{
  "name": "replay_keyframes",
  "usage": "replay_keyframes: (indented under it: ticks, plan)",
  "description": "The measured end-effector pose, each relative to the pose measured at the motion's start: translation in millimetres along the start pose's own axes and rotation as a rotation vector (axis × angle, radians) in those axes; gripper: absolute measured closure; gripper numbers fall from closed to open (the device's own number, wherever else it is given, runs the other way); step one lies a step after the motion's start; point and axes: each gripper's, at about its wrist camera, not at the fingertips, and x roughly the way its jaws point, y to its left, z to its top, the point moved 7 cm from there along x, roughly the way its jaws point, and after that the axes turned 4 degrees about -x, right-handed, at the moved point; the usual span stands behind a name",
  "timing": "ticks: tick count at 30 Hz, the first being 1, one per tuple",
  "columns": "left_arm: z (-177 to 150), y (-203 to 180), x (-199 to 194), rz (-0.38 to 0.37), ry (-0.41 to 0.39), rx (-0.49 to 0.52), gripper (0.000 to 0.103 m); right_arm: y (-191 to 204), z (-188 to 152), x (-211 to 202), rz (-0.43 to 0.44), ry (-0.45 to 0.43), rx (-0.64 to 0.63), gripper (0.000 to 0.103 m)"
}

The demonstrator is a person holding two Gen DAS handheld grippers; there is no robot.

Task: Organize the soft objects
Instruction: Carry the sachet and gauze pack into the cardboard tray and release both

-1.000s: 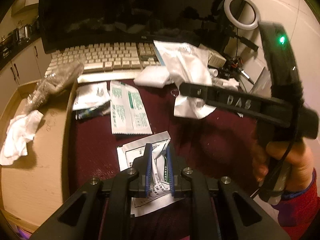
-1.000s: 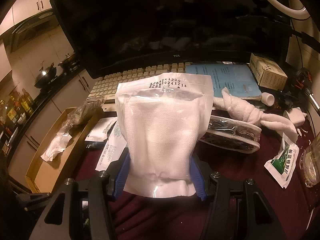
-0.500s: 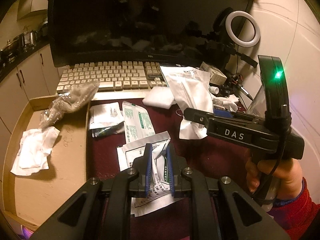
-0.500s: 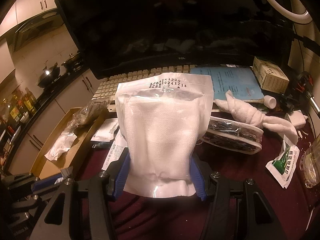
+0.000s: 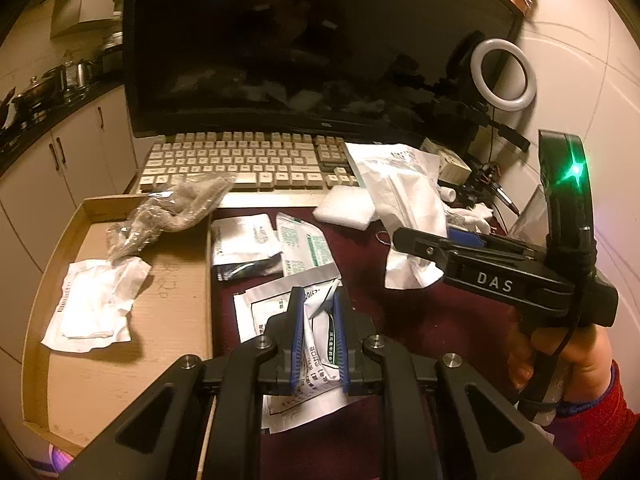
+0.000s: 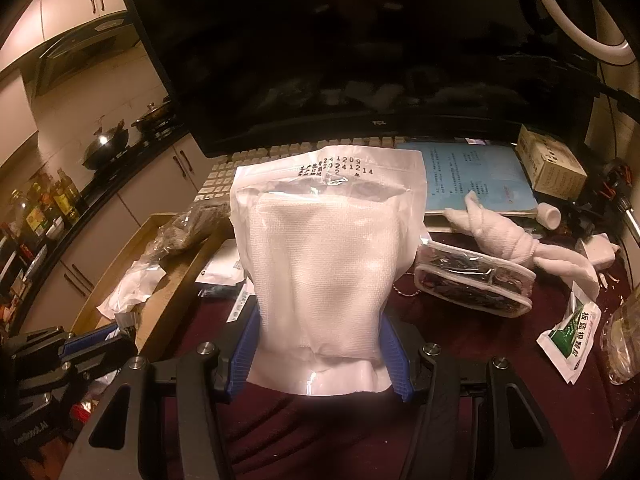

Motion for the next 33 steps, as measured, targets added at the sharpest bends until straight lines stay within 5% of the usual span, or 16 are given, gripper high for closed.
replay_keyframes:
  ticks: [33]
  plan:
    - [3, 73, -30, 0.125, -0.048, -0.123, 0.089, 66, 6, 28, 0.084, 0.050, -0.113, 0.043]
